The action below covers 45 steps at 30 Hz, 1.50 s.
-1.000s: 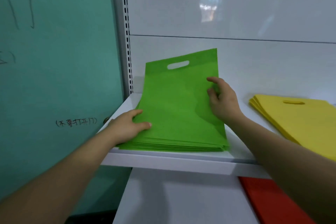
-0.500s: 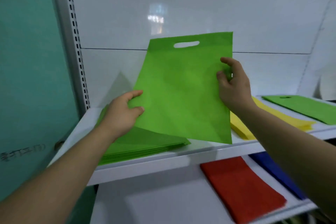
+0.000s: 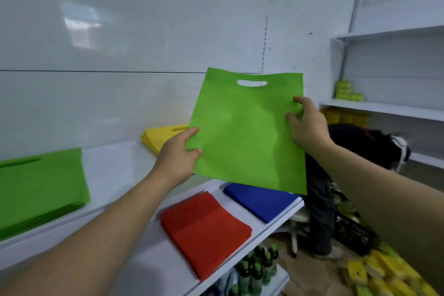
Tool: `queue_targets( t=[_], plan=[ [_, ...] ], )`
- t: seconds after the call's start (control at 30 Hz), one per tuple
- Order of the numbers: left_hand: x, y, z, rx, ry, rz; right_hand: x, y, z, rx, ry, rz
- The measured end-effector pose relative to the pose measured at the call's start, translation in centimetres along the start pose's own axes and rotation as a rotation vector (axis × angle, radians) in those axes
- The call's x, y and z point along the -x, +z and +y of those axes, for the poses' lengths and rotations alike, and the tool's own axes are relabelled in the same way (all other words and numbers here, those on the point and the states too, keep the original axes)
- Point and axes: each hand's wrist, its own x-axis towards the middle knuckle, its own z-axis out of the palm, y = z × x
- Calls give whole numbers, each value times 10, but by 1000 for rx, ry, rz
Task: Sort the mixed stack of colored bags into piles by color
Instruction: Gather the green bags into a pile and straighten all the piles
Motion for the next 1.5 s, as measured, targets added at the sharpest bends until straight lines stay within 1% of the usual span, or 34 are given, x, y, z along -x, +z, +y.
queue_targets(
  t=[0.17,0.3,0.43,0.53,0.63,0.8,1.0,1.17,1.37,1.5],
  plan=[
    [-23,114,63,53,22,-84,-39,-86,92,64,39,75],
    [-40,188,101,70,26,-122,-65,-137,149,102,78,107],
    [-59,237,119,72,15,-155,-90,-159,189,114,107,106],
    [-77,260,120,54,6,-157,-113,-157,210,94,119,108],
    [-101,275,110,32,-4,-148,-138,-139,227,92,107,100],
    [-150,298,79,14,-39,-107,-195,-88,247,60,98,51],
    [-202,318,47,7,-140,-41,-262,-24,263,44,65,-24],
    [-224,323,24,-59,-222,9,-300,32,276,23,24,-117],
    [-229,327,2,-206,-324,21,-334,102,291,-17,-35,-305],
    [-230,336,-1,-497,-412,-26,-351,137,295,-46,-74,-420]
  ],
)
